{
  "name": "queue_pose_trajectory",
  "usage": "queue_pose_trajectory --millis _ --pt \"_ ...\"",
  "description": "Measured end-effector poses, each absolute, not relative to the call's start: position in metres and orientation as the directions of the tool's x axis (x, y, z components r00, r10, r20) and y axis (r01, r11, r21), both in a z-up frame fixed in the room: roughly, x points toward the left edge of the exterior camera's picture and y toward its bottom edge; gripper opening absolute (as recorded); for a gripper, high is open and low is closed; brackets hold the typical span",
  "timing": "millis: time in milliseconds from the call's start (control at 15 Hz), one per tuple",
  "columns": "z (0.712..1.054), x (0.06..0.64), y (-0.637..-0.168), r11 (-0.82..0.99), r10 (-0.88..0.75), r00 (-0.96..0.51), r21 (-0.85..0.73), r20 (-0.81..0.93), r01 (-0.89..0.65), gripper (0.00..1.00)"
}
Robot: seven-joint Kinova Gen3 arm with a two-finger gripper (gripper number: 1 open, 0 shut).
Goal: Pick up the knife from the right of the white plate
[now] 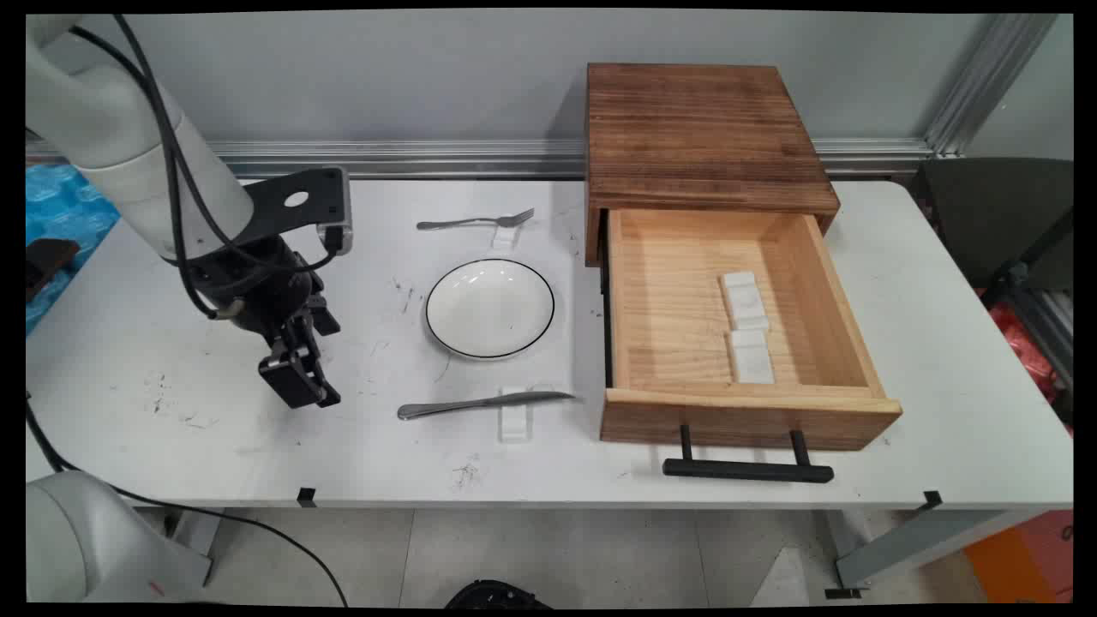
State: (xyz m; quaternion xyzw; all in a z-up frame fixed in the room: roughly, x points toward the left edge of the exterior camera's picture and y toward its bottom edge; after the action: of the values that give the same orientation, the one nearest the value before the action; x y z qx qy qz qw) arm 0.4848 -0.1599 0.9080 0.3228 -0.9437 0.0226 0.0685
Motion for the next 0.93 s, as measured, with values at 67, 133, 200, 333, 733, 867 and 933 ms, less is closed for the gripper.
queue_pose_trajectory --millis 67,133,200,333,733,867,933 --pt "0.907 0.483 -0.161 0.792 -0.604 -0.783 0.002 0.148 -0.611 1.0" --pt "0.906 0.482 -0.162 0.793 -0.602 -0.784 0.003 0.151 -0.609 1.0" --pt "0.905 0.48 -0.164 0.794 -0.601 -0.784 0.002 0.156 -0.608 1.0" --pt "0.903 0.475 -0.17 0.797 -0.596 -0.785 -0.001 0.168 -0.605 1.0" --pt "0.895 0.454 -0.189 0.815 -0.565 -0.797 -0.011 0.214 -0.58 1.0" --pt "0.891 0.446 -0.193 0.822 -0.552 -0.801 -0.011 0.231 -0.569 1.0" --pt "0.89 0.443 -0.195 0.825 -0.546 -0.803 -0.012 0.238 -0.565 1.0"
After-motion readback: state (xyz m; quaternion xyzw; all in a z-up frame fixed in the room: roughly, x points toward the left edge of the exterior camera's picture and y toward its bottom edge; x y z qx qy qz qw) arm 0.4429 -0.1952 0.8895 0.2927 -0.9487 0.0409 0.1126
